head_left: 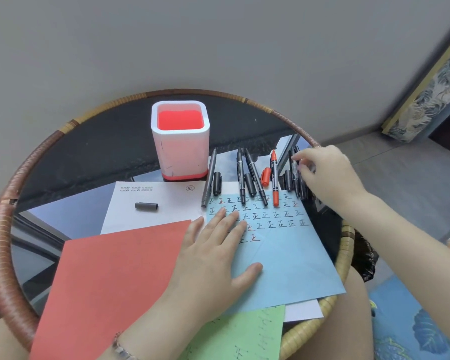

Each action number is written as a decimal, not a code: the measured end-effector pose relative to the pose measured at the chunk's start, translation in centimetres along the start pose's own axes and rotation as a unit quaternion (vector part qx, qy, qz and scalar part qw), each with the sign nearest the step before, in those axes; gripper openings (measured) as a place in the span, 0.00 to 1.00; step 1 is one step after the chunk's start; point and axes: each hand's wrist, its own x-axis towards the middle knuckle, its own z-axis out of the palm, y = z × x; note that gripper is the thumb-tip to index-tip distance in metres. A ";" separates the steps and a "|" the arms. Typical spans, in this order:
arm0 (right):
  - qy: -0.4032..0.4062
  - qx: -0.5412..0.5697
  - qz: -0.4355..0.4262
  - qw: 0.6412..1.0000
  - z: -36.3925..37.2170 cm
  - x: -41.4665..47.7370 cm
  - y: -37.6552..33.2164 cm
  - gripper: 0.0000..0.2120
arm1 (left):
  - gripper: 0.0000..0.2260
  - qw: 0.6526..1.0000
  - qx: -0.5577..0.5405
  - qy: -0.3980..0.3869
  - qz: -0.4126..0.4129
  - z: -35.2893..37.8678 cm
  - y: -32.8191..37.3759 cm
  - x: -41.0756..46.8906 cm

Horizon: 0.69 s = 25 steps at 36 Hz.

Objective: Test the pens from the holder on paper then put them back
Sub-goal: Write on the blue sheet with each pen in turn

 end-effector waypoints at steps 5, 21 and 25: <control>-0.058 0.010 0.053 0.997 -0.5 0.7 0.5 0.11 | 0.28 1.000 0.008 0.011 0.002 0.1 0.0 -0.1; -0.095 0.177 0.245 0.948 -1.0 1.6 -2.9 0.15 | 0.28 1.000 0.002 0.015 0.002 0.0 0.0 -0.1; -0.109 0.358 0.264 0.889 -3.5 -1.4 -3.9 0.10 | 0.28 1.000 -0.005 0.015 0.001 0.1 0.0 -0.1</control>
